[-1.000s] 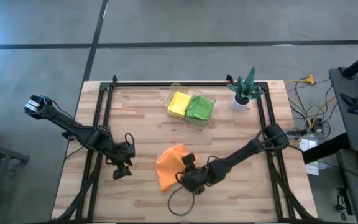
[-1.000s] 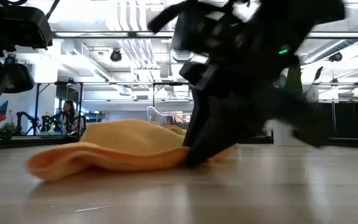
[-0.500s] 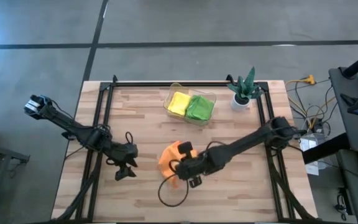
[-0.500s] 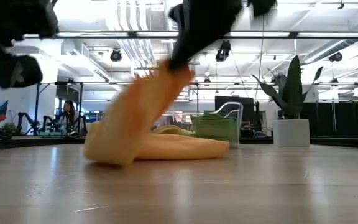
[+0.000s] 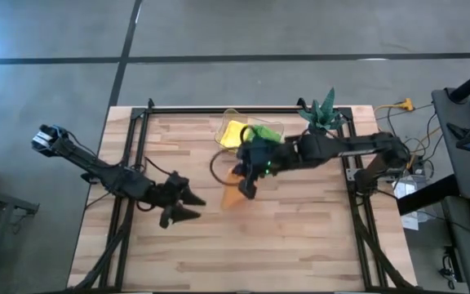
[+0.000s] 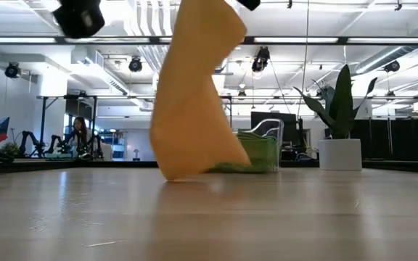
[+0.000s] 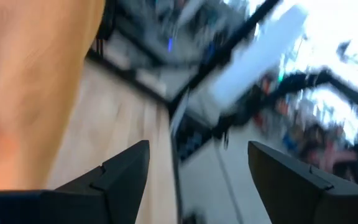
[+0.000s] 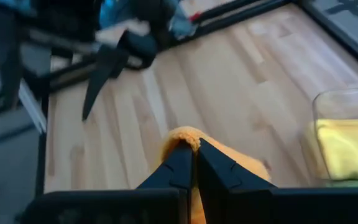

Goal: Fold microfiber towels
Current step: Fold the orange microfiber towel

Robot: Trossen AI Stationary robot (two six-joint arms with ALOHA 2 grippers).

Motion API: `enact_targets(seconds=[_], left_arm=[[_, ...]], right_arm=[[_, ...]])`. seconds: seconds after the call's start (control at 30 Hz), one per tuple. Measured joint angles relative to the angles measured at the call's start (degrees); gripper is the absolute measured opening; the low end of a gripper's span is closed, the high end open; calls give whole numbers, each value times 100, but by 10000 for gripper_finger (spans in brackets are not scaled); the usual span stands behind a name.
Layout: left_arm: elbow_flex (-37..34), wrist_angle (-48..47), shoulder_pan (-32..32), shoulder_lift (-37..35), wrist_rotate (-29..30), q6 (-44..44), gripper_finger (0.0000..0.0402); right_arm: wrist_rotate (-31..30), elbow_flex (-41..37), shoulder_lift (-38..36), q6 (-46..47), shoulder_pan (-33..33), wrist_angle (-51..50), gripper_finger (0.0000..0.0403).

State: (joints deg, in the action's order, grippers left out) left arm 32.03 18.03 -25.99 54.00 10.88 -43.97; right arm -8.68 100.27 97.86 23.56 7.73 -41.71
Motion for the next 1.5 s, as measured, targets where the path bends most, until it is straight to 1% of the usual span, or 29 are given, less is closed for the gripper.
enact_targets(seconds=[0.07,0.17,0.27,0.4,0.47,0.57,0.6,0.63,0.7,0.77,0.83,0.93,1.0,1.1,1.13,1.17,1.23,1.33,1.43,1.5], left_arm=[[5,411,50,-2,215,129,256],[67,876,146,-2,383,280,256],[221,912,256,-2,473,287,256],[349,930,390,32,509,237,256],[380,955,453,46,568,219,256],[415,986,556,87,750,119,256],[465,915,578,101,773,324,256],[550,805,578,133,791,751,255],[829,197,510,237,1004,2012,251],[1195,-711,336,431,1554,3152,244],[1590,-1411,260,717,2223,3968,237],[2031,-1706,268,1228,2936,4939,230],[2307,-1666,266,1594,3486,5220,228],[2748,-1621,263,2147,5027,5665,228],[2884,-1617,267,2325,5413,5947,228],[2994,-1567,284,2500,5648,6237,228],[3152,-1393,322,2836,5916,6709,228],[3290,-867,343,3233,5934,7161,228],[3342,-55,366,3560,6010,7810,228],[3367,643,393,3760,6241,8376,228]], right_arm=[[-74,264,4,206,-82,-103,9],[-332,680,60,619,-157,-341,9],[-852,1109,155,1085,-177,-672,9],[-1568,1569,307,1274,-177,-877,9],[-1781,1766,380,1285,-177,-872,9],[-1944,2061,519,1258,-190,-861,9],[-1968,2159,565,1244,-190,-856,9],[-1984,2254,600,1240,-194,-854,9],[-1989,2411,656,1213,-211,-868,9],[-1991,2534,689,1215,-246,-859,9],[-1990,2595,693,1226,-298,-861,9],[-1990,2642,691,1242,-390,-865,9],[-1989,2703,691,1293,-439,-866,9],[-1990,2802,688,1338,-484,-847,9],[-1990,2834,686,1346,-514,-849,9],[-1990,2866,686,1348,-518,-850,9],[-1988,2887,686,1352,-557,-827,9],[-1986,2887,686,1353,-607,-671,9],[-1959,2887,686,1357,-623,-553,9],[-1946,2887,686,1361,-619,-550,9]])
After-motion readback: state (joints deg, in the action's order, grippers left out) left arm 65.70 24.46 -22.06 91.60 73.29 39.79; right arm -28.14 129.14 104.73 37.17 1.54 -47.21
